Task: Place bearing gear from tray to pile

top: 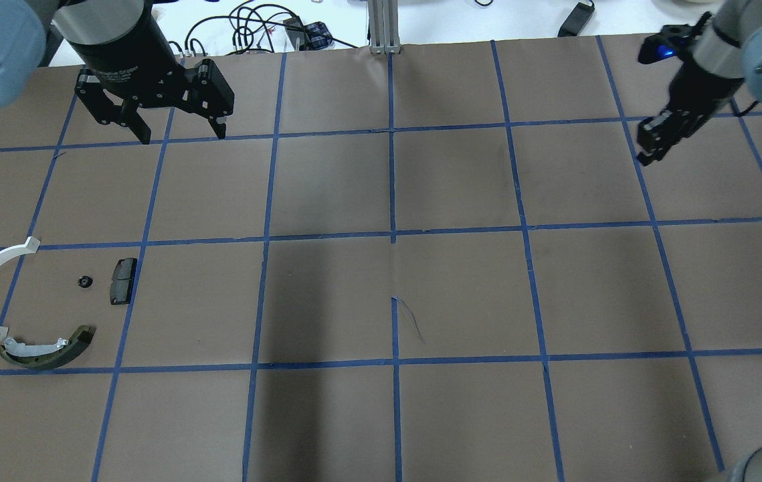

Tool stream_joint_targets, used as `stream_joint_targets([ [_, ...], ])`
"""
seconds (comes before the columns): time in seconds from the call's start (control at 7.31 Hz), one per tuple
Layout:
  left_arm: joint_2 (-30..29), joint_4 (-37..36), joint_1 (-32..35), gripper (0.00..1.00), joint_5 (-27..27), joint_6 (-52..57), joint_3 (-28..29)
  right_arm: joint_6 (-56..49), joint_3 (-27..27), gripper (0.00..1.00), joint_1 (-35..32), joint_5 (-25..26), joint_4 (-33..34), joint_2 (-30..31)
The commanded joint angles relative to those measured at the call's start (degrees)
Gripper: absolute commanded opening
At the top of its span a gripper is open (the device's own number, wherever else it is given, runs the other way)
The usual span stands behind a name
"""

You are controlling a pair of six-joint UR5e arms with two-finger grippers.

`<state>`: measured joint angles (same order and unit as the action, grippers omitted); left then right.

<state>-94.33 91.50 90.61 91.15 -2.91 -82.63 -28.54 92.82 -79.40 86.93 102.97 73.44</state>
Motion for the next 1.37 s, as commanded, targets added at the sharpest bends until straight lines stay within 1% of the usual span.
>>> stream_joint_targets([
  [0.0, 0.02, 0.26, -0.08, 1.0, -0.09, 0.01, 0.19, 22.38, 6.73, 0.0, -13.71, -1.68, 8.15, 1.27],
  [0.14, 0.02, 0.26, -0.08, 1.0, -0.18, 0.01, -0.07, 31.09, 9.28, 0.0, -19.6, -1.59, 13.87, 0.66],
  [0.27, 0.19, 0.17, -0.08, 1.0, -0.18, 0.01, -0.25, 37.09, 11.22, 0.0, -23.66, -1.68, 17.75, 0.13],
  [0.41, 0.2, 0.26, -0.17, 1.0, -0.1, 0.01, 0.01, 40.2, 12.63, 0.0, -26.14, -1.77, 19.36, -0.22],
  [0.55, 0.2, 0.26, -0.17, 1.0, -0.1, 0.01, -0.08, 44.32, 12.99, 0.0, -28.34, -3.25, 21.64, -1.71],
  [0.68, 0.28, 0.26, -0.17, 1.0, -0.1, 0.01, -0.16, 47.84, 13.0, 0.0, -30.88, -3.52, 26.1, -4.59],
  [0.82, 0.28, 0.17, -0.17, 1.0, -0.1, 0.01, -0.34, 49.26, 13.0, 0.0, -32.56, -3.53, 28.23, -7.41],
  [0.96, 0.28, 0.26, -0.17, 1.0, -0.18, 0.01, -0.34, 50.85, 13.0, 0.0, -33.88, -3.53, 29.55, -8.65],
  [1.09, 0.28, 0.17, -0.17, 1.0, -0.1, 0.01, -0.43, 51.64, 13.0, 0.0, -34.16, -3.53, 29.66, -8.58],
  [1.23, 0.37, 0.26, -0.17, 1.0, 0.17, 0.01, -0.34, 51.65, 13.0, 0.11, -34.25, -3.53, 29.57, -8.66],
])
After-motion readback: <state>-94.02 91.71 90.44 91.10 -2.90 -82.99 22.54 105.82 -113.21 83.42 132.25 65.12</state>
